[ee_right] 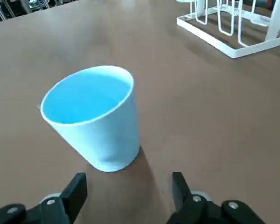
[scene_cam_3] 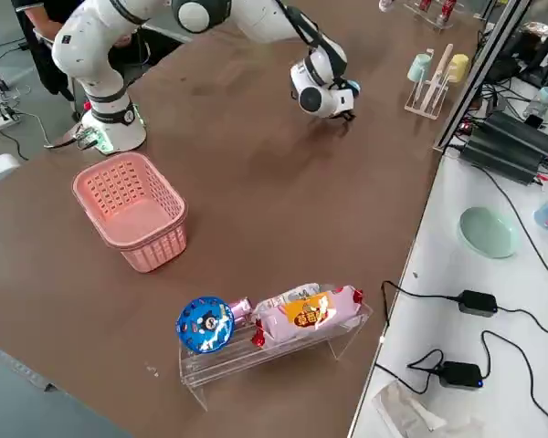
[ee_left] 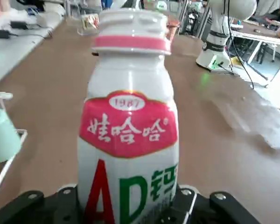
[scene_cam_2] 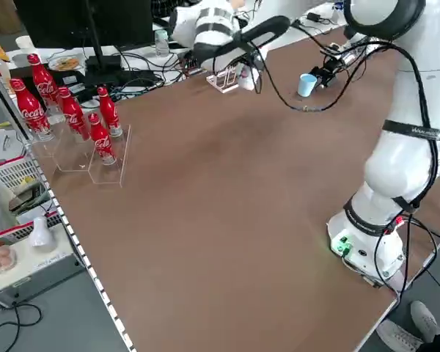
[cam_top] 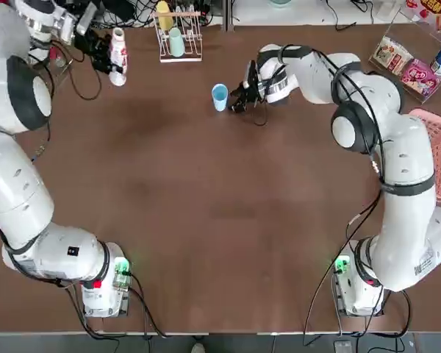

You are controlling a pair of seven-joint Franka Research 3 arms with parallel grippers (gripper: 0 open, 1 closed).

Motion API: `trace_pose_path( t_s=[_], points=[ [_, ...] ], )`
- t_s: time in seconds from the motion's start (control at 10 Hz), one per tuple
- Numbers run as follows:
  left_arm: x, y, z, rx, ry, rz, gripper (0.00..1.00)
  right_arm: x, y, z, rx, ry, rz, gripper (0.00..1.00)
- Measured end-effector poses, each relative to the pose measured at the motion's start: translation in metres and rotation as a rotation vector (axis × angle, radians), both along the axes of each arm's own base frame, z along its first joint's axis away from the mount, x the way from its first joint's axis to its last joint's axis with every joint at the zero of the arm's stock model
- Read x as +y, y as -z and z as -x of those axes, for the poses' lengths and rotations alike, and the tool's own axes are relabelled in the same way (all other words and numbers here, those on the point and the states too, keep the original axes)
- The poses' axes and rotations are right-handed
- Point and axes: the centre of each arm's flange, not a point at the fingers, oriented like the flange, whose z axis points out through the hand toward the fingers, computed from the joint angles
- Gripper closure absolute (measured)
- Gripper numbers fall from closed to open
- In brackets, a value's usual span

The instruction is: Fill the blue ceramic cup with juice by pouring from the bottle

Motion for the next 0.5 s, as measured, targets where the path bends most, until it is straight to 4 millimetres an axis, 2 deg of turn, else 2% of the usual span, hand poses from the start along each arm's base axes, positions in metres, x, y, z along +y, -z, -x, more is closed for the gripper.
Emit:
trace_pose_path(
  t_s=[0.2, 0.4, 0.5],
  points=[
    [0.043, 0.022, 0.001, -0.009, -0.059, 0.093, 0.42, -0.022, -0.027, -0.012, -0.009, 0.012, -0.036, 0.17],
    [0.079, 0.058, 0.002, -0.021, -0.101, 0.188, 0.42, -0.058, -0.062, -0.030, -0.040, 0.015, -0.030, 0.15],
    [0.090, 0.080, 0.005, -0.028, -0.106, 0.231, 0.42, -0.079, -0.082, -0.040, -0.054, 0.001, 0.033, 0.12]
  ],
)
